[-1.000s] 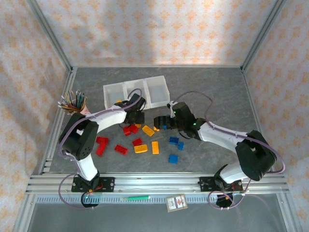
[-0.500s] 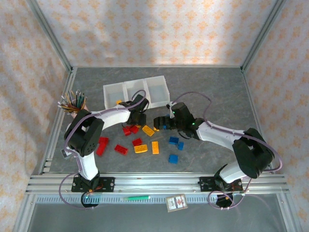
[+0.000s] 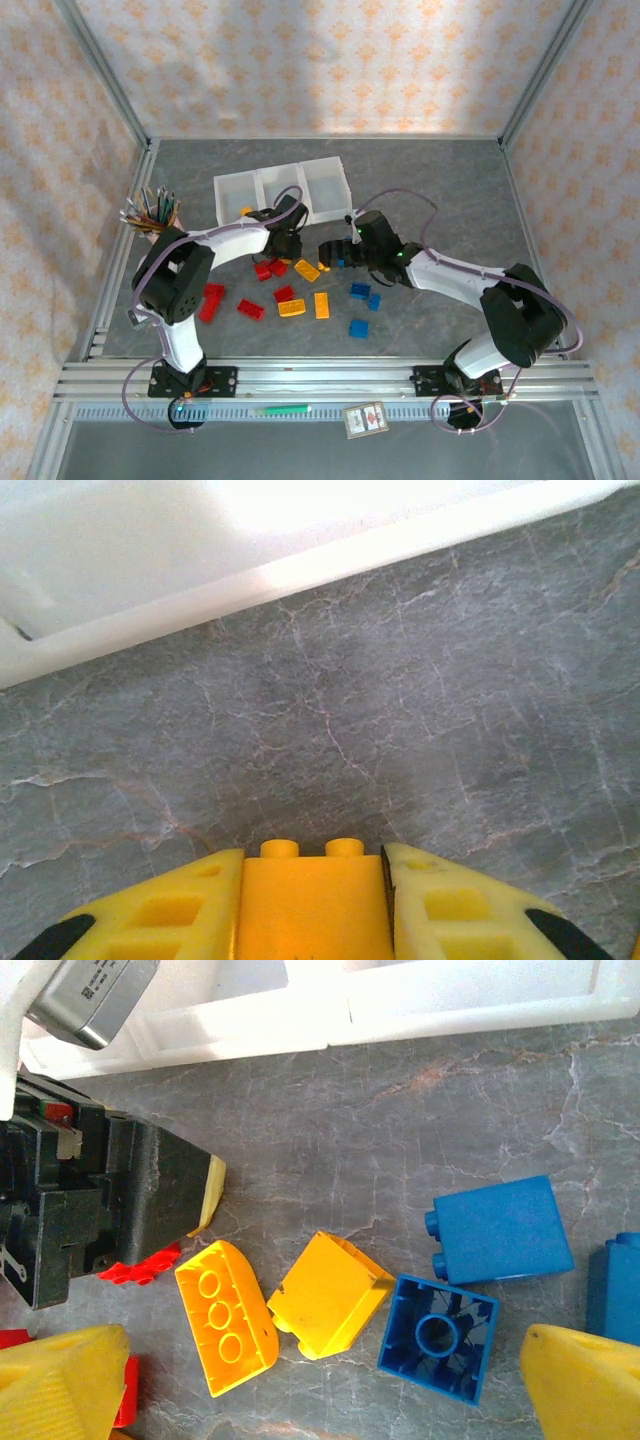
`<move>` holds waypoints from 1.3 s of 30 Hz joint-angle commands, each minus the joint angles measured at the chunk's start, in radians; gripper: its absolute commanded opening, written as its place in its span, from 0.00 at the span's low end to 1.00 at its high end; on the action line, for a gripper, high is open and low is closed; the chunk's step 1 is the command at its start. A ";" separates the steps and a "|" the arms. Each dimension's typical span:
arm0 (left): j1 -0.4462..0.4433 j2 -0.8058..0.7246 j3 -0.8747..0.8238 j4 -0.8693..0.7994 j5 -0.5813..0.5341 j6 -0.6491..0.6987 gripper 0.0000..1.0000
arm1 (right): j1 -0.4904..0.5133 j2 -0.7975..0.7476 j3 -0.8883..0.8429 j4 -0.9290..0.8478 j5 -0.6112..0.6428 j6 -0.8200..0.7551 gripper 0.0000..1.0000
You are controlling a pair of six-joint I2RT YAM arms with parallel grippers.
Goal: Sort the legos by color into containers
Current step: Pick up the lego from the center of the table, then place the lego in the container.
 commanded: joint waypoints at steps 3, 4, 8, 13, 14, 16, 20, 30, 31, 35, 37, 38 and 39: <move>-0.006 -0.118 -0.017 0.004 -0.018 -0.006 0.30 | -0.005 -0.015 0.066 -0.046 0.027 -0.038 1.00; -0.004 -0.134 -0.017 0.001 -0.031 -0.009 0.30 | -0.003 -0.013 0.075 -0.052 0.027 -0.039 1.00; 0.007 -0.211 -0.017 -0.011 -0.114 -0.010 0.30 | 0.023 -0.004 0.124 -0.063 0.038 -0.042 1.00; 0.089 -0.258 0.015 -0.002 -0.200 -0.009 0.29 | 0.064 0.025 0.172 -0.012 0.052 -0.013 1.00; 0.114 -0.259 0.028 0.005 -0.209 -0.009 0.28 | 0.070 0.035 0.185 0.004 0.052 -0.002 1.00; 0.159 -0.257 0.050 0.030 -0.222 -0.007 0.28 | 0.078 0.067 0.218 0.018 0.050 0.016 1.00; 0.228 -0.218 0.082 0.118 -0.250 -0.012 0.28 | 0.081 0.115 0.258 0.071 0.063 0.047 1.00; 0.328 0.027 0.240 0.169 -0.272 -0.017 0.29 | 0.079 0.180 0.316 0.085 0.128 0.045 1.00; 0.334 0.045 0.253 0.167 -0.277 -0.017 0.30 | 0.079 0.180 0.316 0.085 0.129 0.044 1.00; 0.349 0.079 0.294 0.154 -0.255 -0.011 0.40 | 0.078 0.174 0.312 0.088 0.137 0.045 1.00; 0.348 0.073 0.296 0.150 -0.244 -0.004 0.44 | 0.077 0.172 0.315 0.085 0.139 0.043 1.00; 0.349 0.068 0.291 0.154 -0.244 0.000 0.46 | 0.076 0.171 0.316 0.085 0.138 0.041 1.00; 0.350 0.064 0.290 0.153 -0.250 0.004 0.48 | 0.075 0.170 0.316 0.087 0.137 0.041 1.00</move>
